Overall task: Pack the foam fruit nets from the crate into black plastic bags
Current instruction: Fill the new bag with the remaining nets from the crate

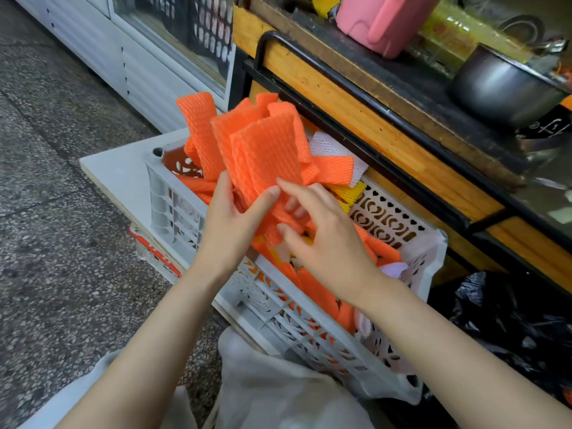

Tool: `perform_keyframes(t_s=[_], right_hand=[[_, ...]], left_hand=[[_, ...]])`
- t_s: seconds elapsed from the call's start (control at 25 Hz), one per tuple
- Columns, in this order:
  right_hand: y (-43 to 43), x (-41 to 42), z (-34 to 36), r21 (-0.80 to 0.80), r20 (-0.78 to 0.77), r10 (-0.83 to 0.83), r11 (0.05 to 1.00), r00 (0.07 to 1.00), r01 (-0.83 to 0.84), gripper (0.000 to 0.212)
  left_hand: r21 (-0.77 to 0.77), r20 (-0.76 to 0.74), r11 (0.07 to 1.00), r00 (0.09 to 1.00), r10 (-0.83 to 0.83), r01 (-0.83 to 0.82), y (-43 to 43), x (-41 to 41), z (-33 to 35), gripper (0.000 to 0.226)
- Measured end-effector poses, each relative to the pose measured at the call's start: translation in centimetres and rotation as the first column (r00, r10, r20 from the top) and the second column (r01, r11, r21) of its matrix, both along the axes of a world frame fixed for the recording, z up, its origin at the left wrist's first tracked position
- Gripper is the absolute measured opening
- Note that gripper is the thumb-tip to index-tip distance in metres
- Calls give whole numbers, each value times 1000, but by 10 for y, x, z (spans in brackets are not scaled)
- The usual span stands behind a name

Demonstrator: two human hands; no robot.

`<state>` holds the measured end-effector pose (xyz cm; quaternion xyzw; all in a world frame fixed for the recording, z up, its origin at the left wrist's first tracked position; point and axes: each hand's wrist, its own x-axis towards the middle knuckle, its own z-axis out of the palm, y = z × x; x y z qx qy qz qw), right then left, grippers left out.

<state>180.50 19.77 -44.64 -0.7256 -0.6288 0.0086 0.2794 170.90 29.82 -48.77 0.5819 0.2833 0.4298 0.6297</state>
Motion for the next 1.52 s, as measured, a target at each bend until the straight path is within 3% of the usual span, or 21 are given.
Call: perform_keyframes(t_s=[0.16,0.28,0.44,0.6,0.72,0.88,1.04,1.16,1.2,1.28,1.4,1.52], right_hand=[[-6,8,-14,-13,-224,-108,994,969,107,38],[0,15,-34,-389,-426,-281,915,860,107,39],[10,19,-53,-563,-520,-337,826,785,-19,35],[17,24,-56,-571,-461,-338,821,821,17,24],[19,33,-41,-304,-526,-310,938,792,165,10],[2,59,-15,-15,-397,-397,904,828,426,13],[-20,77,-36,13,-84,-511,858,855,514,13],[-33,95,-66,-177,101,-405,892,909,417,14],[-36,99,-74,-320,73,-317,891,946,324,15],[-41,100,-86,-581,-37,-200,801,979,142,23],[-40,102,-85,-573,-50,-234,803,971,164,50],[-34,112,-79,-652,197,-92,731,976,201,79]], left_hand=[[93,4,989,993,118,-118,16,-6,7,33],[106,-13,980,986,168,-166,22,-8,6,32],[75,-29,982,984,175,-172,23,-6,0,33],[57,-48,985,985,163,-160,23,-1,-2,34],[33,-40,989,988,148,-147,20,1,-2,36],[-73,24,986,988,155,-153,18,6,0,30],[-95,20,987,991,132,-129,14,11,-1,27],[-89,-7,990,994,111,-112,9,15,-1,24],[-75,-16,991,994,106,-107,8,15,-1,25],[-39,-40,994,995,96,-98,8,16,-2,28],[-18,-67,997,995,79,-81,7,19,-5,28],[-9,-81,998,995,65,-66,5,24,-7,32]])
